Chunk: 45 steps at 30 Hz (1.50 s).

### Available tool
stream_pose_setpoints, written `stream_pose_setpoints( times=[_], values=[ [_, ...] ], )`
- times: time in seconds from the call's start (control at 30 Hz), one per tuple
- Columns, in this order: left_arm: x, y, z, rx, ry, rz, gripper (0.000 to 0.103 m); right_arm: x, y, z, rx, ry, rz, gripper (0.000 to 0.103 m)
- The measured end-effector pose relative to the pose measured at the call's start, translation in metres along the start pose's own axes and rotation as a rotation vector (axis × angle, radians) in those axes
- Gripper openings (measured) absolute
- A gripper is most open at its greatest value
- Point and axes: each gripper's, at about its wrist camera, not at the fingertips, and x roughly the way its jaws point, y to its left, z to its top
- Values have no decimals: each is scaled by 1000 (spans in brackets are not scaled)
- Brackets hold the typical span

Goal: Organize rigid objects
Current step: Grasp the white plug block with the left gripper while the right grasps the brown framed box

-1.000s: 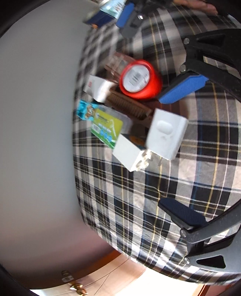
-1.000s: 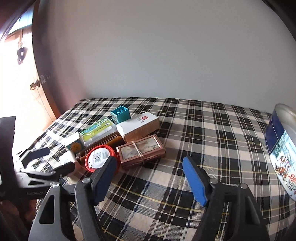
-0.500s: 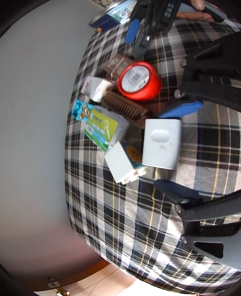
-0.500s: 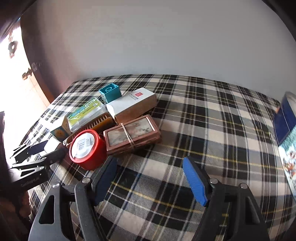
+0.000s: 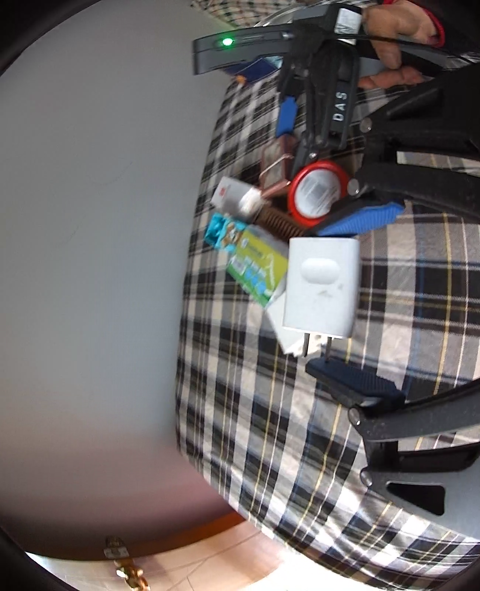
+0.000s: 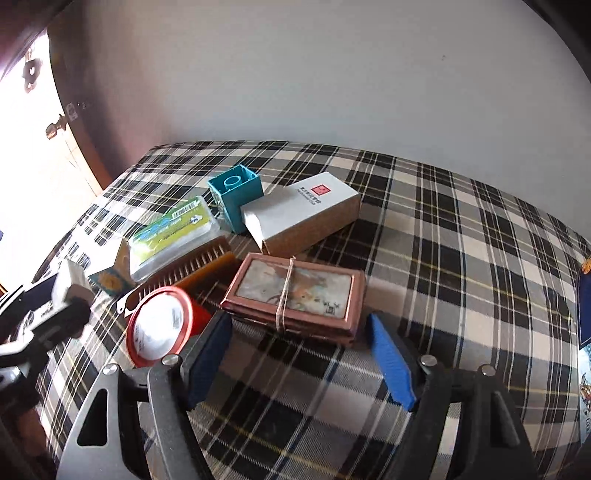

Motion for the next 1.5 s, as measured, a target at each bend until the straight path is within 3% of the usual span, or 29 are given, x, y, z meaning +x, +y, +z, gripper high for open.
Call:
stream_pose_setpoints(
  times=[0.07,0.17,0.2,0.27,0.37,0.47,0.53,0.57,0.6,0.73,0.87,0.93,1.07,1.23,1.5],
  values=[
    [-1,2,0,-7,-8,3,64,1,3,0,-14,1,-24,70],
    [0,4,0,-8,-10,11,64,-3,0,0,-3,-10,-16,31],
    [1,4,0,-8,-9,18,64,-5,-3,-1,13,-12,-6,24],
    [2,6,-1,-9,-6,28,64,-8,-10,-3,43,-18,32,22],
    [3,8,-1,-19,5,28,64,-14,-19,-5,75,-43,118,22],
    [-2,7,-1,-15,-16,31,64,-25,-17,-2,19,-96,128,25],
    [-3,5,0,-10,-26,32,64,-28,-9,2,-66,-100,115,47],
    [-4,5,0,-9,-28,27,64,-28,-6,3,-96,-101,101,70],
    [-5,5,0,-9,-29,23,64,-27,-2,6,-133,-113,83,80],
    [-5,3,0,1,-34,23,64,-10,5,21,-212,-104,65,80],
    [-2,3,1,2,-26,30,64,12,10,26,-302,-17,45,80],
    [0,3,0,3,-19,28,64,11,8,28,-295,-14,70,80],
    [2,0,-1,18,-23,40,64,10,1,26,-263,-3,102,55],
    [1,2,-3,9,-41,52,64,-2,-3,15,-227,-19,96,51],
    [-4,1,-5,-1,-85,77,64,-52,-22,-14,-131,-149,104,47]
  ],
)
